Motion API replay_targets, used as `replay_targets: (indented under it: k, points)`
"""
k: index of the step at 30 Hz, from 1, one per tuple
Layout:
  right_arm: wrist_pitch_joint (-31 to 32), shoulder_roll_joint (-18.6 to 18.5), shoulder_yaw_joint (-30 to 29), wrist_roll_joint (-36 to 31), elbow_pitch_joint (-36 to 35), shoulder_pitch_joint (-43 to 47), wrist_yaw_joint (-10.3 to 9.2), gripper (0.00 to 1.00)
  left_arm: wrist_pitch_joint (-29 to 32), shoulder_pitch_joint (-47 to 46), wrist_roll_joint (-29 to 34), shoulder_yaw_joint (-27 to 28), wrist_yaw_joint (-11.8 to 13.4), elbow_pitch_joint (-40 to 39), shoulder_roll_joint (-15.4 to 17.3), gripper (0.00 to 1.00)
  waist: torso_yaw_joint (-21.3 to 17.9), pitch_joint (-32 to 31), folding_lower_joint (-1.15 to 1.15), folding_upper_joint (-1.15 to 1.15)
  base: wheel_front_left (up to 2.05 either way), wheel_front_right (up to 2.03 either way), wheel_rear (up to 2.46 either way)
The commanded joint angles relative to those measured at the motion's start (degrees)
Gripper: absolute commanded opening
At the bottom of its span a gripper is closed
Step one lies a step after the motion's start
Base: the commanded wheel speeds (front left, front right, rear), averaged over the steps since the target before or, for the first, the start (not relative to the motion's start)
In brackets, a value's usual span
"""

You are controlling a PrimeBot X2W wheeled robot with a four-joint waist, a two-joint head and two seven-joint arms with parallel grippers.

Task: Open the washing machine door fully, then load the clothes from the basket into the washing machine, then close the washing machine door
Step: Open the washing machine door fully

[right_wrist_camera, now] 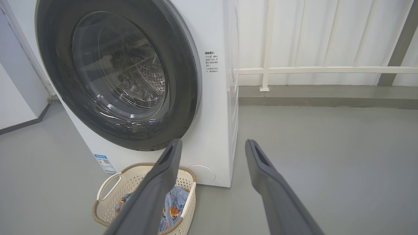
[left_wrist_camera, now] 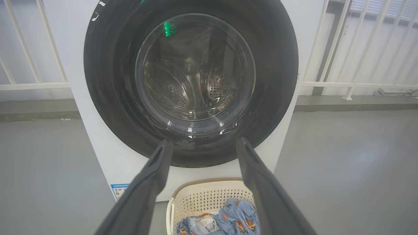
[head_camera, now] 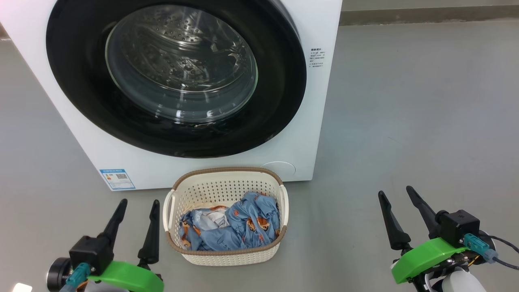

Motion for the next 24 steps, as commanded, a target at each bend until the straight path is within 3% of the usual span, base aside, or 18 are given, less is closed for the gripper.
replay_targets:
  k: [1,24]
  points:
    - [-0.70,-0.32,1.01,-0.37,-1.37,-1.38,0.57,1.00,-0.38,-1.88,-0.58,1.72,-0.09,-1.68,1.02,1.00,0.02,0.02,0.00,0.00,0.00,0.00,0.00]
    - [-0.70,-1.14,-0.26,-0.30,-0.67,-2.76,0.57,1.00,-0.38,-1.53,0.85,3.47,-0.07,-1.92,1.07,1.00,0.63,1.11,0.00,0.00,0.00,0.00,0.00]
